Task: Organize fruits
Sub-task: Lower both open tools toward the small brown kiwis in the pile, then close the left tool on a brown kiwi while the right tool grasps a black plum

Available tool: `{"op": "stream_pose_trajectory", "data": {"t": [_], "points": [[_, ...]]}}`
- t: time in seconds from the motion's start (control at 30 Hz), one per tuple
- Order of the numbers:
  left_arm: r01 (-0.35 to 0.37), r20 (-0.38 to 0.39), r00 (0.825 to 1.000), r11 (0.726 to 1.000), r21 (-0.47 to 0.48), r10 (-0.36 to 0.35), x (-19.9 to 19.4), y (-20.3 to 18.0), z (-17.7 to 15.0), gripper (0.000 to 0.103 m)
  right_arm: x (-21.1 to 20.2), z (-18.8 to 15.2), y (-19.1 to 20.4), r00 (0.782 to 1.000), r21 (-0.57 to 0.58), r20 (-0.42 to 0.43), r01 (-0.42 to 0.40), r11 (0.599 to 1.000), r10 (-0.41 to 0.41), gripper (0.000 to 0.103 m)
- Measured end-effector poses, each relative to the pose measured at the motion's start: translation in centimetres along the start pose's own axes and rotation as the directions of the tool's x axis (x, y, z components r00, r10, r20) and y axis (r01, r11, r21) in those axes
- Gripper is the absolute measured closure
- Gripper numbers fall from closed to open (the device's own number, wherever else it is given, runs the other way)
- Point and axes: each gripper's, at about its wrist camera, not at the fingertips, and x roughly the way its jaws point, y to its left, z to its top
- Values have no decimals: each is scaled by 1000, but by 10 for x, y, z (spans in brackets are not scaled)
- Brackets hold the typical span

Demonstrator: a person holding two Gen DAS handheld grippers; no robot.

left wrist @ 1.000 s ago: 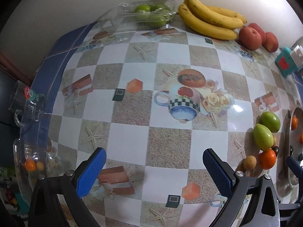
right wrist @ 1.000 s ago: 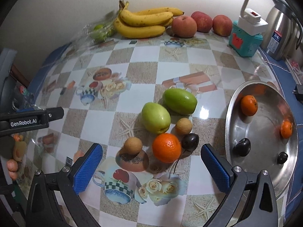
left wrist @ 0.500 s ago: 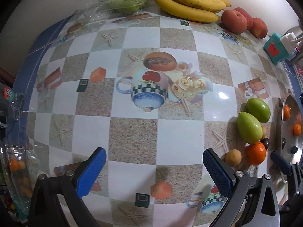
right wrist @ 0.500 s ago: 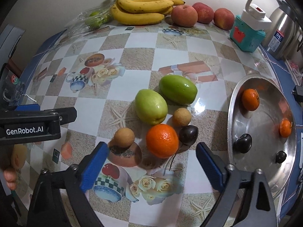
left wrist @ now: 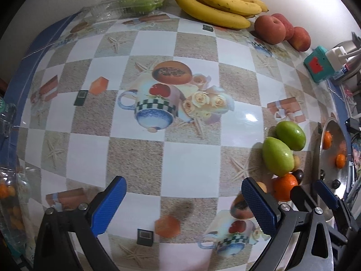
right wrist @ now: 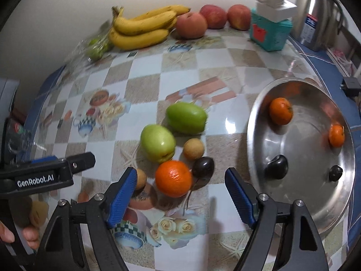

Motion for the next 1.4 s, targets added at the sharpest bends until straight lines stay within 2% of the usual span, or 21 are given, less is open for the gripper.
{"op": "stream_pose_trajectory", "data": {"t": [0.07, 0.17, 0.27, 0.4, 0.6, 0.67, 0.8, 1.0, 1.07, 1.1, 1.33, 1.4], "points": [[5, -3, 1000, 1000, 5, -5, 1, -5, -1, 2, -1, 1, -6, 1000, 29, 3, -8, 1000, 8, 25], [40, -17, 999, 999, 17, -40, 4, -11, -1, 7, -2, 3, -12, 1000, 58, 5, -17, 998, 17, 37], [78, -38, 996, 996, 33, -76, 9, -21, -1, 11, -3, 4, -16, 1000, 74, 8, -22, 997, 21, 39], [84, -62, 995, 994, 70, -79, 17, -35, -2, 18, -6, 5, -22, 1000, 89, 19, -18, 996, 17, 44], [107, -88, 991, 990, 94, -98, 25, -51, -3, 19, -8, 6, -33, 1000, 117, 19, -3, 993, 1, 46], [111, -92, 990, 989, 98, -102, 27, -54, -4, 31, -10, 6, -37, 1000, 128, 22, -5, 992, 2, 47], [131, -99, 988, 987, 94, -122, 30, -58, -4, 37, -13, 5, -40, 1000, 135, 29, -16, 991, 12, 47], [129, -87, 989, 986, 109, -119, 33, -80, -5, 61, -15, 5, -44, 999, 139, 32, -25, 990, 20, 47], [137, -87, 988, 985, 107, -128, 34, -83, -4, 72, -16, 5, -46, 999, 143, 33, -28, 989, 23, 47], [143, -88, 987, 984, 108, -134, 34, -85, -4, 74, -16, 5, -47, 999, 145, 33, -29, 989, 24, 47], [138, -65, 989, 984, 110, -131, 27, -84, 0, 75, -18, 5, -47, 999, 148, 37, -45, 988, 40, 47], [136, -52, 990, 986, 94, -131, 24, -81, 2, 75, -18, 6, -45, 998, 142, 38, -48, 989, 43, 51]]}}
